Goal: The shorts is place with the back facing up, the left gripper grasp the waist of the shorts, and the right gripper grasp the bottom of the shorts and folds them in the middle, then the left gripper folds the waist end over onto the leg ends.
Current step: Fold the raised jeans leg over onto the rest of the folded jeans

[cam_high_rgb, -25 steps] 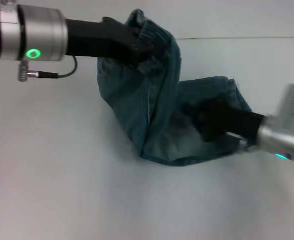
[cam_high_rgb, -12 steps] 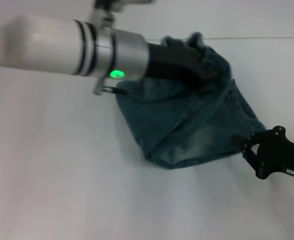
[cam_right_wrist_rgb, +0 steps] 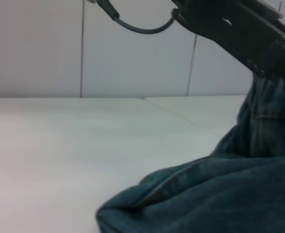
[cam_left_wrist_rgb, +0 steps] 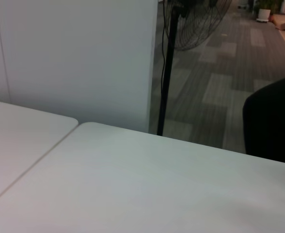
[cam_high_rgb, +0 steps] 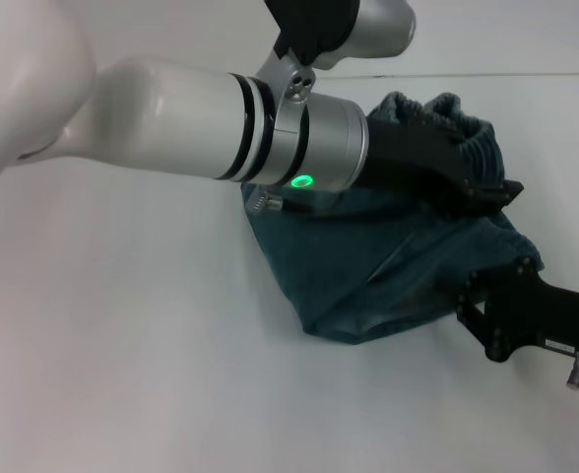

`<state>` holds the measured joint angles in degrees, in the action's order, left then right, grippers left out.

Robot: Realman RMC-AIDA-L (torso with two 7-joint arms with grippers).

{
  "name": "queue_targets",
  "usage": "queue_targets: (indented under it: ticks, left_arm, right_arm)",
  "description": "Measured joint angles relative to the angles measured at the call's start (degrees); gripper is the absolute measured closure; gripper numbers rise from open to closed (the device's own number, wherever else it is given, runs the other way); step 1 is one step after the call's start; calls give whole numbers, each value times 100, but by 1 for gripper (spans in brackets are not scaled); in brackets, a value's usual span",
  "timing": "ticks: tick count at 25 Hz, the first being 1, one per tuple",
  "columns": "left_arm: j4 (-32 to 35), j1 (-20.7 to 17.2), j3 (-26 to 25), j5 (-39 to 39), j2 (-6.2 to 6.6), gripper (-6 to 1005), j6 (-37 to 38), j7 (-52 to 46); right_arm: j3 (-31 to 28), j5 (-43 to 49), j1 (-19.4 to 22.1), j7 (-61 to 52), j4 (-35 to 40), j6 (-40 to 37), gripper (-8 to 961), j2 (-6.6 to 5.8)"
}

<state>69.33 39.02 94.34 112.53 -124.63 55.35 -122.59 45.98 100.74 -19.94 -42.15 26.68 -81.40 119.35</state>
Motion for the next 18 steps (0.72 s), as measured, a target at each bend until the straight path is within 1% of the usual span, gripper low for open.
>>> queue_targets:
  ticks: [3, 6, 9, 13, 18]
  left_arm:
    - [13, -19, -23, 28, 3, 509, -109, 47]
    - [-12, 2, -11, 39, 9, 391, -134, 103]
    - [-19, 38, 17, 70, 15, 274, -107, 120]
    - [-21, 70, 37, 230, 24, 192, -68, 121]
    - [12, 82, 47, 600, 20, 89, -119, 113]
  right_arm:
    - [14, 284, -10, -191, 95, -217, 954, -33]
    - [-15, 566, 39, -250, 228, -462, 954, -68]
    - [-109, 678, 239, -258, 491, -643, 953, -77]
    - [-303, 682, 486, -265, 759, -865, 952, -78]
    - [-446, 684, 546, -262, 806, -1086, 951, -119]
